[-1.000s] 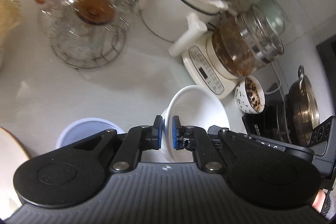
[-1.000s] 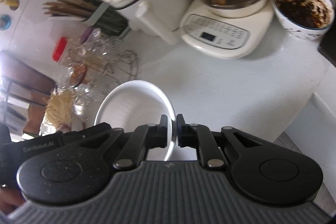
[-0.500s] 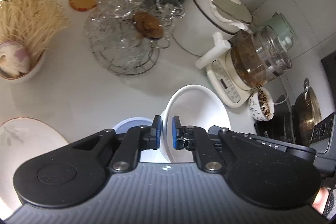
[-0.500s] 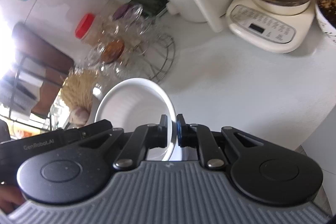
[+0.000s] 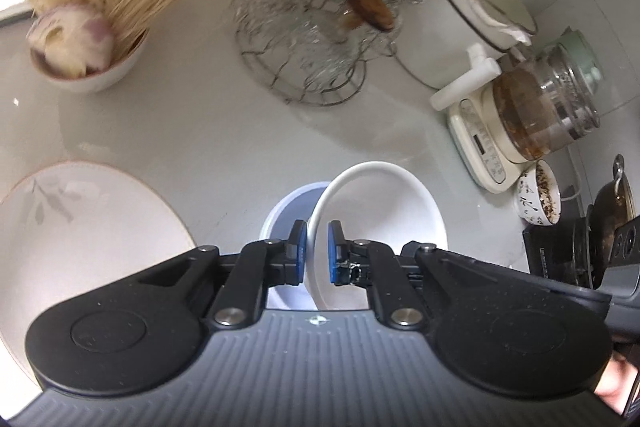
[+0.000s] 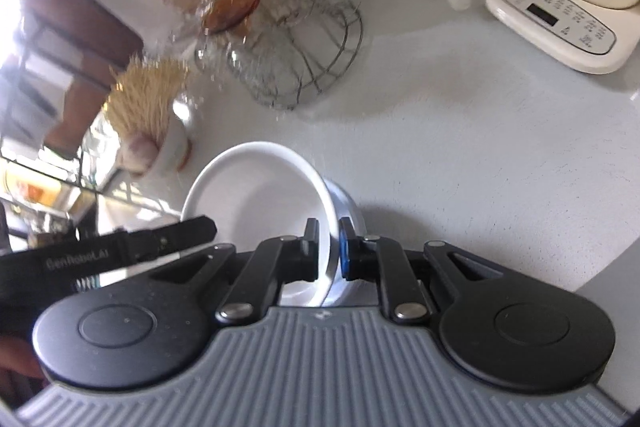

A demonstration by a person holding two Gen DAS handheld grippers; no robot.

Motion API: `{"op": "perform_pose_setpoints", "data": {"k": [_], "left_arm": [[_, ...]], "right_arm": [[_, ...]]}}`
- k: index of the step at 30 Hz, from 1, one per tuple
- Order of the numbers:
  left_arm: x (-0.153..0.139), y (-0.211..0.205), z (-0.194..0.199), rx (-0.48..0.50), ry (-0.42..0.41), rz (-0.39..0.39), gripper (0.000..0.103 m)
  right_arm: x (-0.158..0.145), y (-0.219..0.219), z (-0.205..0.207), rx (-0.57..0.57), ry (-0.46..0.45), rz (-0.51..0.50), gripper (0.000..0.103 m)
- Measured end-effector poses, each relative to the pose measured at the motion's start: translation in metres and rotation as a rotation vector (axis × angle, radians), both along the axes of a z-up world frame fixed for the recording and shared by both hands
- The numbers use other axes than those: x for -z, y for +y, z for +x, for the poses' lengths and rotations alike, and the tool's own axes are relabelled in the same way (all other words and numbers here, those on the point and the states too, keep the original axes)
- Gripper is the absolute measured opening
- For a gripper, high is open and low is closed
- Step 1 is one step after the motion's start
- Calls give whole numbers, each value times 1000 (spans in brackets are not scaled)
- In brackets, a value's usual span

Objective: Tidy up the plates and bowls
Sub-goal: 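Lower the white ceramic bowl into the nested plastic bowls, then open both grippers and release the white ceramic bowl, then close both grippers on the rim of the nested bowl stack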

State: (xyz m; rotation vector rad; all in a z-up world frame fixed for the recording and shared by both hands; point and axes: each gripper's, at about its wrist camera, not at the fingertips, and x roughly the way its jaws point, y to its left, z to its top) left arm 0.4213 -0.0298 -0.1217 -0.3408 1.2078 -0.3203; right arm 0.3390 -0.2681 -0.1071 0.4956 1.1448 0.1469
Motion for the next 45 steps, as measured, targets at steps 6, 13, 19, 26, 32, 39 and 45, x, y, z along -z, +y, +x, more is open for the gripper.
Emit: {"op": "perform_pose_setpoints", "data": {"k": [6,13,19,26,32,39,45], "left_arm": [[8,3,-1,-16,19,16,12],[11,9,3,-9,33,25,12],[9,15,3,-5,29,30,40],[4,23,-1,-1,-5,19,42],[7,28,-2,-8,-8,3,42],[14,27,1,23,-1,23,42],[20,20,4,55,17,36,42]], "right_arm": [[3,6,3,-11,-10,-15,14],[2,9,8,3,10,-7,14],[-7,7,5,50,-18,-2,54],[1,-1,8,109,-6,4,54],[20,-2,13,125,32,30,54],[43,0,12,147,98,55,53],[56,2,9,182,143,83,38]]}}
